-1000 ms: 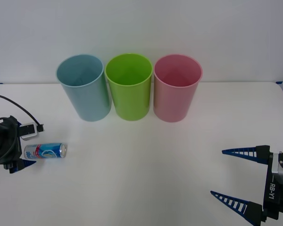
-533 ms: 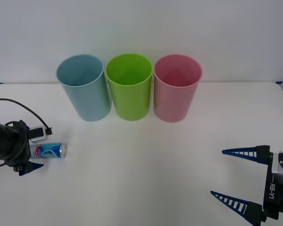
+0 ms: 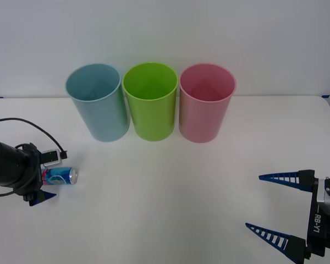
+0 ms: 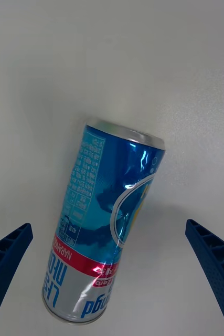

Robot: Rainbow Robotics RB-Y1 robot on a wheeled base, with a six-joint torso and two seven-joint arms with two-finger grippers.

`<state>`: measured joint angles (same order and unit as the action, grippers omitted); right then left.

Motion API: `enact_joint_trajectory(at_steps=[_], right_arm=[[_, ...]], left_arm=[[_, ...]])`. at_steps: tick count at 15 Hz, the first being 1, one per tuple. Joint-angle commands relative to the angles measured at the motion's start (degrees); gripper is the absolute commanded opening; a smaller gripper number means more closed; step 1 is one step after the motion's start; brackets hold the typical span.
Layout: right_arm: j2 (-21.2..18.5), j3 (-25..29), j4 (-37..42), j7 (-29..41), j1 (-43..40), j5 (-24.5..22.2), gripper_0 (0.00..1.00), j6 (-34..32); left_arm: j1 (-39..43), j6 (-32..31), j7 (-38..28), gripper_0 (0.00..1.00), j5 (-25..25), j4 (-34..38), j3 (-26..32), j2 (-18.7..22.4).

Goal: Put cans in the blue bin and PET bottles in the pink bin and trash in the green bin.

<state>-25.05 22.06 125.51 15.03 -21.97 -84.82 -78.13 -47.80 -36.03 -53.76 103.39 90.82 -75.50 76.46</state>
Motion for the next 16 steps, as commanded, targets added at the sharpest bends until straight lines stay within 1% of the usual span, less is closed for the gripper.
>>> enact_joint_trajectory(at_steps=[1,7,16], right_arm=[[0.0,0.0,0.0,0.0,0.0,0.0,1.0,0.0],[0.0,0.0,0.0,0.0,0.0,0.0,1.0,0.0],[0.0,0.0,0.0,0.0,0.0,0.0,1.0,0.0]], left_arm=[[0.0,-0.2,0.1,1.0,0.3,-1.5,0.0,-1.5],[-0.9,-2.4,0.1,1.0,0.6,-3.3,0.0,-3.9],[-1.8,-4.6,0.4,1.0,1.3,-5.0,0.0,-5.8]])
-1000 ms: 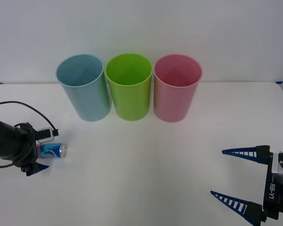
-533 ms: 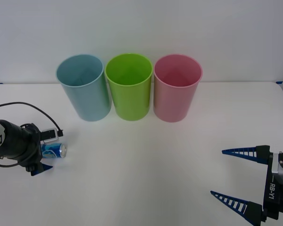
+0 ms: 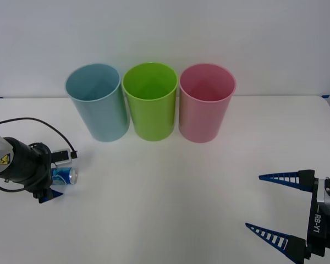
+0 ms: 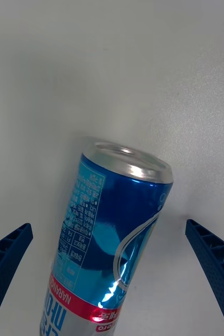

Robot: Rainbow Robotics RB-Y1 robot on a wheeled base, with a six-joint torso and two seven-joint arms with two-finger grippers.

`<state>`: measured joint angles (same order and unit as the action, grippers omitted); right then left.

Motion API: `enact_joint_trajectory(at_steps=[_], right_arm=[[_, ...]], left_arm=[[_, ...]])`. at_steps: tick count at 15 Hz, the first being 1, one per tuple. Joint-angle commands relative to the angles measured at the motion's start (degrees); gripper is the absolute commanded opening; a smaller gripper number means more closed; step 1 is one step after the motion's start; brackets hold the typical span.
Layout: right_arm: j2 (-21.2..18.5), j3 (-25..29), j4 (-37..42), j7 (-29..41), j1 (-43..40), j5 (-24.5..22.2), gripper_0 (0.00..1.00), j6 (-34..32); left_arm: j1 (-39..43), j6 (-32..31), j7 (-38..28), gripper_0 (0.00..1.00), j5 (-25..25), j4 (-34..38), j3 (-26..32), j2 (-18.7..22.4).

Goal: Put cans in the blue bin and PET bottles in the pink bin and trash in the green bin.

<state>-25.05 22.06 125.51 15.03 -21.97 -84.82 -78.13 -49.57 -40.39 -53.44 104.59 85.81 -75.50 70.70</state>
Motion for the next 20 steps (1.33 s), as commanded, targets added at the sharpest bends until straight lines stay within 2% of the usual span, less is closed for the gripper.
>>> enact_joint_trajectory(at_steps=[1,3,4,7,8,12,14,15,16,20], right_arm=[[0.0,0.0,0.0,0.0,0.0,0.0,1.0,0.0],[0.0,0.0,0.0,0.0,0.0,0.0,1.0,0.0],[0.0,0.0,0.0,0.0,0.0,0.0,1.0,0.0],[0.0,0.0,0.0,0.0,0.0,0.0,1.0,0.0],[0.0,0.0,0.0,0.0,0.0,0.0,1.0,0.0],[0.0,0.0,0.0,0.0,0.0,0.0,1.0,0.0],[0.0,0.0,0.0,0.0,0.0,0.0,1.0,0.0],[0.0,0.0,0.0,0.0,0.0,0.0,1.0,0.0],[0.0,0.0,0.0,0.0,0.0,0.0,1.0,0.0],[0.0,0.0,0.0,0.0,0.0,0.0,1.0,0.0]], left_arm=[[0.0,-0.2,0.3,0.89,0.3,0.1,0.0,-0.1],[0.0,-0.2,0.8,0.85,0.5,0.0,0.0,-0.5],[0.0,-0.2,1.1,0.76,0.5,0.1,0.0,-0.5],[-0.2,-0.5,1.9,0.33,0.8,0.2,0.0,-0.6],[-0.2,-0.5,2.1,0.25,0.9,0.3,0.0,-0.6],[-0.2,1.1,4.0,0.25,1.1,0.6,0.0,-0.3],[-0.1,2.2,7.2,0.24,1.1,0.7,0.0,0.0],[-0.1,2.5,8.0,0.05,0.8,0.8,0.0,0.3],[-0.1,2.6,8.1,0.0,0.6,0.8,0.0,0.5],[-0.1,3.6,7.7,0.0,-0.4,1.7,0.0,1.2]])
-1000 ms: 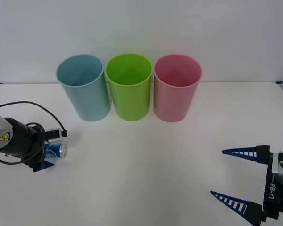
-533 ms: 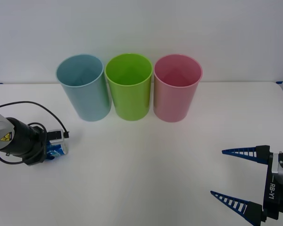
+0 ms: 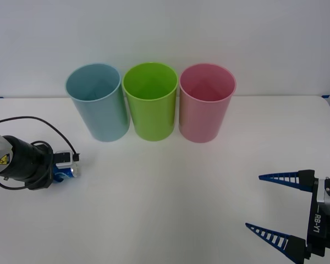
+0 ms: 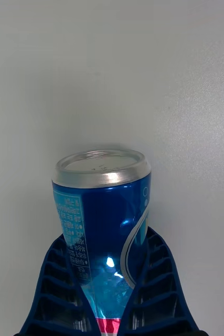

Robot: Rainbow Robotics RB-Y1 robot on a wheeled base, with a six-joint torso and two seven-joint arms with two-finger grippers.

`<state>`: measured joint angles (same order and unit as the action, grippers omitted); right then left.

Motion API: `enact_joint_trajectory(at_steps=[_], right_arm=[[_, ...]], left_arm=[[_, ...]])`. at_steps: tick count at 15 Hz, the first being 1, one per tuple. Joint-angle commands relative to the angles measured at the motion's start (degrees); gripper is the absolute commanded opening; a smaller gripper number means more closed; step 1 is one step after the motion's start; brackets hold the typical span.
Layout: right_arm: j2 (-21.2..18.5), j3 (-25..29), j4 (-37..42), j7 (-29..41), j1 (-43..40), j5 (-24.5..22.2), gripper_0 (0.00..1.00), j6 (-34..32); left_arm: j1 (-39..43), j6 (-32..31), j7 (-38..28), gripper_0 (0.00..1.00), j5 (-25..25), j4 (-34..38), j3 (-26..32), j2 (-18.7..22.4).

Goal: Put cans in the blue bin and PET bottles in the pink bin and trash in the green bin.

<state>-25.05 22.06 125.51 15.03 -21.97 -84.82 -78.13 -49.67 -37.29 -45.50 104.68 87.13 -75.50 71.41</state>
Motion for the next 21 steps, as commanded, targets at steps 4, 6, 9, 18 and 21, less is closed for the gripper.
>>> enact_joint_trajectory(at_steps=[4,6,9,18,21], right_arm=[[0.0,0.0,0.0,0.0,0.0,0.0,1.0,0.0],[0.0,0.0,0.0,0.0,0.0,0.0,1.0,0.0],[0.0,0.0,0.0,0.0,0.0,0.0,1.0,0.0],[0.0,0.0,0.0,0.0,0.0,0.0,1.0,0.0],[0.0,0.0,0.0,0.0,0.0,0.0,1.0,0.0]], left_arm=[[1.4,6.0,0.5,0.0,-5.8,4.2,0.0,3.5],[2.3,8.6,1.8,0.0,-10.4,7.3,0.2,5.4],[10.6,10.4,8.3,0.0,-19.4,10.9,9.1,6.5],[51.2,-14.1,23.9,0.0,-23.6,15.9,67.3,-16.1],[52.6,-15.6,26.4,0.0,-29.3,16.0,70.1,-20.6]])
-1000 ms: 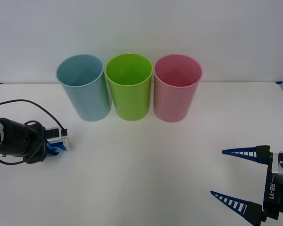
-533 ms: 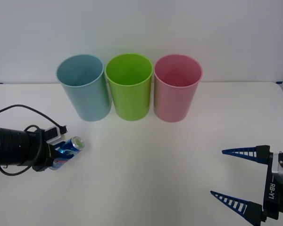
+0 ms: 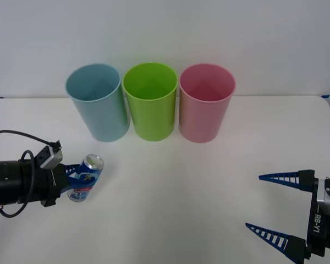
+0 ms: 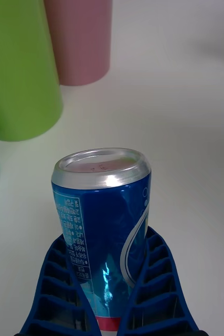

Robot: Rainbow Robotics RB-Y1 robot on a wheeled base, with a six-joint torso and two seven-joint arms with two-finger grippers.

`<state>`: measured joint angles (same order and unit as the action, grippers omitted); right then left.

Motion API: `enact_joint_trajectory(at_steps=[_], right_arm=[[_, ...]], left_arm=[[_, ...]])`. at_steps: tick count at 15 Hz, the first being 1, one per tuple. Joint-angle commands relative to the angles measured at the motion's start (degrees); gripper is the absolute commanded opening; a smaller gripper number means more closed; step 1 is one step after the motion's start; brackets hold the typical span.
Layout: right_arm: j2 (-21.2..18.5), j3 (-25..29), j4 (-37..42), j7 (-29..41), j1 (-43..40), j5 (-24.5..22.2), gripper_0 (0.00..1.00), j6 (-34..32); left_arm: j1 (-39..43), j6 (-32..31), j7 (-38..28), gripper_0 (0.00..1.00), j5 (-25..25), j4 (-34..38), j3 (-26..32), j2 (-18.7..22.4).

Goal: Put cans in the blue bin and PET bottles in the pink bin and trash in the green bin.

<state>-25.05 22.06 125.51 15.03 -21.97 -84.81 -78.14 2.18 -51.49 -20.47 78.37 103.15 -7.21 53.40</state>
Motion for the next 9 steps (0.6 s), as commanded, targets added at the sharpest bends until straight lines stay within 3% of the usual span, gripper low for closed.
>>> enact_joint_trajectory(at_steps=[1,3,9], right_arm=[[0.0,0.0,0.0,0.0,0.0,0.0,1.0,0.0],[0.0,0.0,0.0,0.0,0.0,0.0,1.0,0.0],[0.0,0.0,0.0,0.0,0.0,0.0,1.0,0.0]], left_arm=[[1.1,-3.4,1.5,0.0,-3.3,-0.1,3.9,-4.5],[1.3,-7.6,1.2,0.0,-3.3,0.0,8.6,-9.5],[0.7,-8.8,0.6,0.0,-3.2,0.3,16.3,-18.2]])
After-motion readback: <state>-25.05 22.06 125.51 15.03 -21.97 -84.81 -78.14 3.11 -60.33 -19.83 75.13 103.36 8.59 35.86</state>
